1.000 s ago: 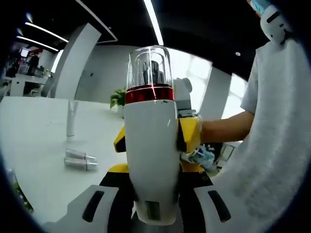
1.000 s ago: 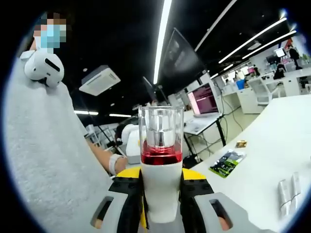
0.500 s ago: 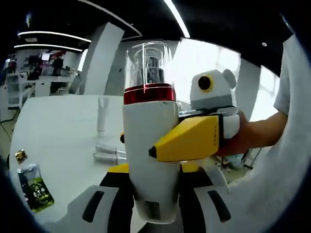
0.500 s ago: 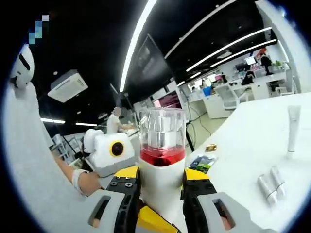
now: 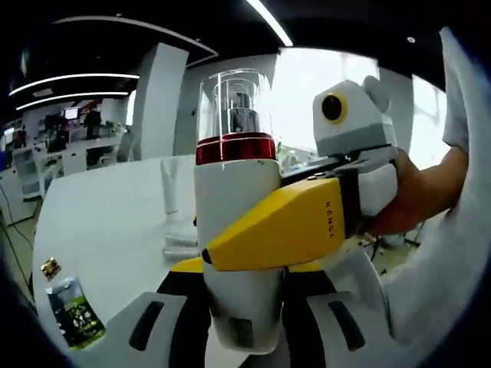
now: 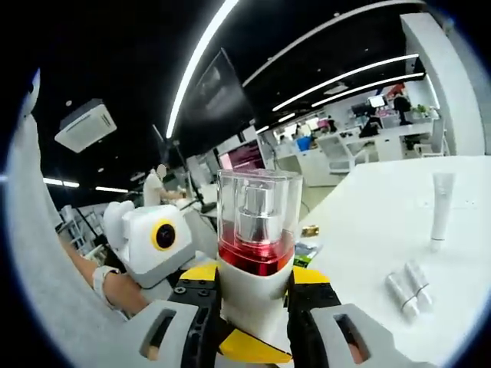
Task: Arrange the skincare products in the storage area until every visible bottle or jar stands upright without overlapping.
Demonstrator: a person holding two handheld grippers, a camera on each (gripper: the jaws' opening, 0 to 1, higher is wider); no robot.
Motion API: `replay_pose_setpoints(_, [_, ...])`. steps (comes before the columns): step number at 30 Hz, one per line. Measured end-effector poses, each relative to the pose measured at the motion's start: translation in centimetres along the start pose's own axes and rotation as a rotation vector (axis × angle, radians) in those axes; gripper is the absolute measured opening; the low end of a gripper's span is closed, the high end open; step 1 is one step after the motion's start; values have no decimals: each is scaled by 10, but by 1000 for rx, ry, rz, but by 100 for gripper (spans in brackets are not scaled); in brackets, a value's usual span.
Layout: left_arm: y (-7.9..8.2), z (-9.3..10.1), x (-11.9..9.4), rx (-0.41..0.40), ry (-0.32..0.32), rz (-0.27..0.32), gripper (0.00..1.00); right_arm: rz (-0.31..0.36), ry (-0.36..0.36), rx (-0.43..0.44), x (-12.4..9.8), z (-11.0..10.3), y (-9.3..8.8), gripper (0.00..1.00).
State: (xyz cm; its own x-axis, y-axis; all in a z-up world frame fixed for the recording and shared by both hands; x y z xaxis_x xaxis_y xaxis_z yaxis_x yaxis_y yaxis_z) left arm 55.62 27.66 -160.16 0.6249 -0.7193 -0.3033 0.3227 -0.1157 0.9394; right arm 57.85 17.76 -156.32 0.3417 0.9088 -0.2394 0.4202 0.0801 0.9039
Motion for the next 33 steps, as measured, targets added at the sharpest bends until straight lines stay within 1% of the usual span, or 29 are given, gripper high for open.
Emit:
replay_pose_setpoints(5, [-3, 1, -1, 13, -20, 23, 31, -14, -1, -17, -1, 0, -1, 28])
replay_pose_setpoints(7, [-3, 1, -2, 51, -26, 42, 31, -15, -7, -23, -2, 1, 0, 28])
replay_pose_setpoints(11, [-10, -2, -6, 33, -36, 25, 29, -4, -21, -14, -7, 9, 4, 28])
replay_pose_setpoints(13, [-19, -5, -10, 33, -21, -14, 30, 6, -40, -16, -10, 14, 7, 28])
replay_pose_setpoints(14, [-22, -7, -12, 22, -8, -24, 32, 12, -48, -14, -12, 17, 8, 28])
replay_pose_setpoints(16, [-31, -12, -16, -7, 47, -67, 39, 20, -61, -14, -15, 22, 10, 28])
replay_pose_setpoints(17, [-38, -15, -18, -30, 88, -113, 41, 22, -71, -18, -17, 24, 11, 28])
replay_pose_setpoints(19, [-52, -21, -21, 7, 127, -206, 43, 22, -83, -18, -20, 29, 13, 28])
replay_pose_setpoints(21, [-62, -24, -25, 35, 149, -257, 42, 26, -100, -18, -24, 35, 15, 28])
replay_pose_setpoints(23, [-69, -25, -28, 23, 162, -279, 42, 35, -116, -15, -28, 40, 17, 28])
replay_pose_setpoints(24, [-73, -25, -31, 29, 174, -306, 41, 37, -125, -14, -30, 43, 18, 28])
replay_pose_setpoints(26, [-77, -24, -32, 40, 187, -323, 40, 43, -138, -17, -33, 47, 19, 28])
replay_pose_setpoints(28, [-82, -25, -34, 18, 227, -333, 34, 47, -150, -6, -35, 51, 20, 28])
replay_pose_setpoints(29, [-83, -25, -35, 27, 229, -332, 32, 45, -157, 0, -37, 54, 20, 28])
replay_pose_setpoints(30, [-87, -26, -36, 56, 253, -342, 31, 46, -165, 3, -38, 56, 20, 28])
replay_pose_setpoints(31, [-89, -27, -37, 78, 267, -349, 31, 45, -172, 0, -39, 57, 20, 28])
replay_pose_setpoints(33, [-92, -27, -38, 92, 282, -358, 32, 41, -182, -1, -41, 61, 20, 28])
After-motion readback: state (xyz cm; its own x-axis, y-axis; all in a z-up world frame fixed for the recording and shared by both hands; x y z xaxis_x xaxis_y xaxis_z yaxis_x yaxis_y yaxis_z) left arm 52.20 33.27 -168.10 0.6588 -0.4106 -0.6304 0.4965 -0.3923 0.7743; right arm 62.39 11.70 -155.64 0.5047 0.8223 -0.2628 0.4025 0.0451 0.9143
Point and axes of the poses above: the point that each gripper's makers call its tool centre point, and the gripper's own axes: x roughly forward along the fingers, z roughly to its right, y roughly out of its top, the point moved 9 cm from there along -x, roughly backward along the fingers
